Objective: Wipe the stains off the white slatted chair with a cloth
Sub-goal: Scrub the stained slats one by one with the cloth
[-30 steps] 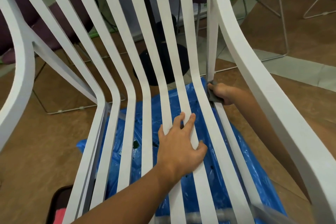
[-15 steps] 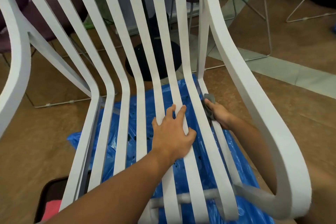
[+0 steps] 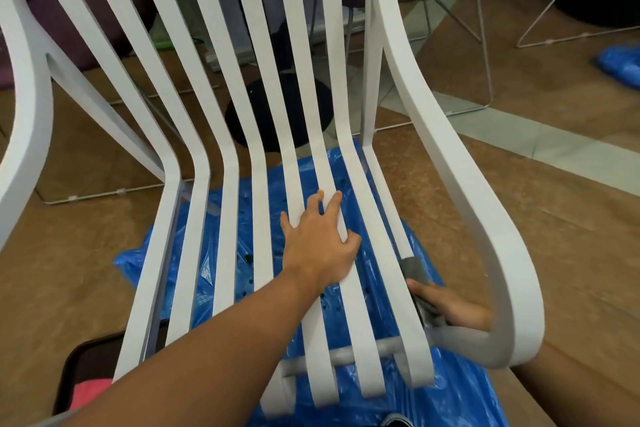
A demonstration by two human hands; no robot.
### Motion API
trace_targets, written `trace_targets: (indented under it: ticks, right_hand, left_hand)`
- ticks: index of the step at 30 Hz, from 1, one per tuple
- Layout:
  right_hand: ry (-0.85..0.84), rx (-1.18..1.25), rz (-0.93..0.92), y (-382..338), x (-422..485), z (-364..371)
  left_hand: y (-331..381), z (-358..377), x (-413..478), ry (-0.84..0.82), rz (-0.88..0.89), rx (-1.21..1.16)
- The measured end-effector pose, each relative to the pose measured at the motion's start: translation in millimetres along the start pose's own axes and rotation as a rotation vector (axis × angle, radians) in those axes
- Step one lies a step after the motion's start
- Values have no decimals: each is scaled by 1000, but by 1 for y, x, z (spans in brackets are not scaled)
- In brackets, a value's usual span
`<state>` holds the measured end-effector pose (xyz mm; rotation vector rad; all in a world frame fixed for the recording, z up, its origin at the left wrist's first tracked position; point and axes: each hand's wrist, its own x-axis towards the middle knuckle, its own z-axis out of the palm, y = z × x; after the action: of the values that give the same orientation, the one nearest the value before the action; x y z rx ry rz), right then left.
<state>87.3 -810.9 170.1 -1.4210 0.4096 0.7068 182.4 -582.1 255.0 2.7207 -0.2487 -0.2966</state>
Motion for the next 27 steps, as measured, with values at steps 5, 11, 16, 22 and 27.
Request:
trace_targets:
  ticks: [5, 11, 16, 22, 27]
  right_hand:
    - [28, -134, -54, -5, -8, 1]
    - [157, -378, -121, -66, 58, -5]
    - [216, -463, -26, -141, 130, -13]
    - [418, -558, -23, -193, 190, -13]
    - [454, -527, -68, -196, 208, -13]
  left_hand:
    - [1, 3, 0, 2, 12, 22]
    - [-2, 5, 3, -11, 28, 77]
    - [-3, 5, 4, -17, 25, 40]
    - [-3, 5, 5, -21, 24, 33]
    - [-4, 5, 7, -38, 14, 36]
